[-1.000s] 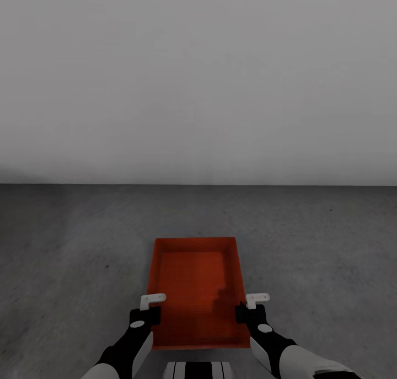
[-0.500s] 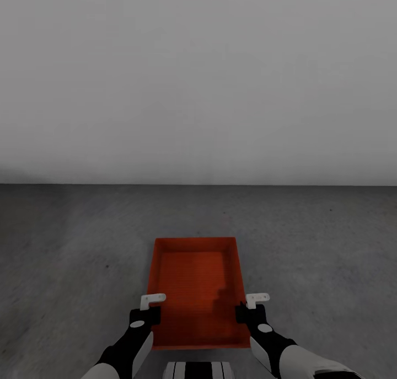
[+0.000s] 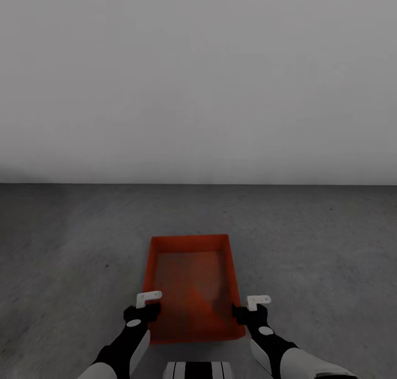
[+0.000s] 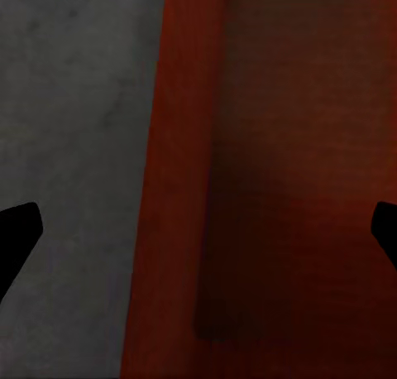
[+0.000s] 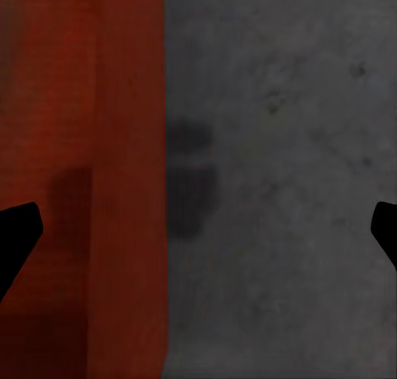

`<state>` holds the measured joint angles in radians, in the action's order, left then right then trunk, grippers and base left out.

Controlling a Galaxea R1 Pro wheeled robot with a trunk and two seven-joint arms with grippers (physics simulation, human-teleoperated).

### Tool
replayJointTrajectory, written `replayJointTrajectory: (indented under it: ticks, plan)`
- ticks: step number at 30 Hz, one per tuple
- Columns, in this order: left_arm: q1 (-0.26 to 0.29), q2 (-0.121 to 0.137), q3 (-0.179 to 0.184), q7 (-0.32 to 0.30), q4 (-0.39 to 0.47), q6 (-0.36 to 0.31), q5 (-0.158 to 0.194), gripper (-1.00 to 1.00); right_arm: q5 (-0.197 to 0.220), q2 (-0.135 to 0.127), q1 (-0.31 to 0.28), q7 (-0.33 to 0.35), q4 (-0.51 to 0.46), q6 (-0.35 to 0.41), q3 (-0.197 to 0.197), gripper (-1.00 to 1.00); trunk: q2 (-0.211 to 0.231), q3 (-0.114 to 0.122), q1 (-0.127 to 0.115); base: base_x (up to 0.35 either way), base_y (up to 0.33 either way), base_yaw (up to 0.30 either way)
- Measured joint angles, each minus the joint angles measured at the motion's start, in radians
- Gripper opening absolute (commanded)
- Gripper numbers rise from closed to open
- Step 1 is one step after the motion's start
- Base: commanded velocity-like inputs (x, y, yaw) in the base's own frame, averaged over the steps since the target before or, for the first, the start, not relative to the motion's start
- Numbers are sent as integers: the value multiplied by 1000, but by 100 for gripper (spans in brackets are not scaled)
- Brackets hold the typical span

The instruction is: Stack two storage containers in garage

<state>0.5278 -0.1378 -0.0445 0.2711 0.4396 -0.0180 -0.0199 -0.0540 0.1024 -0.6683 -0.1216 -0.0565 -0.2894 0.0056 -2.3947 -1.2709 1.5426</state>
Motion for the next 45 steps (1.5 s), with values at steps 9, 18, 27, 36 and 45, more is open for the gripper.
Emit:
replayJointTrajectory:
  ticks: [9, 18, 27, 36, 45]
  plan:
    - [0, 1, 0, -1, 7, -1, 0, 100, 1, 0, 0, 0, -1, 0, 0, 100, 0, 0, 0, 0, 0, 0]
    - [0, -1, -2, 0, 7, -1, 0, 100, 1, 0, 0, 0, -1, 0, 0, 100, 0, 0, 0, 0, 0, 0]
    - [0, 0, -2, 0, 7, -1, 0, 100, 1, 0, 0, 0, -1, 0, 0, 100, 42, 19, -23, 0, 0, 0]
    - [0, 1, -1, -1, 6, -1, 0, 100, 2, 0, 0, -2, -1, 0, 0, 100, 105, 47, -57, 0, 0, 0]
    - [0, 1, -1, -1, 5, -1, 4, 100, 3, 0, 0, 0, 0, 0, 0, 100, 168, 75, -92, 0, 0, 0]
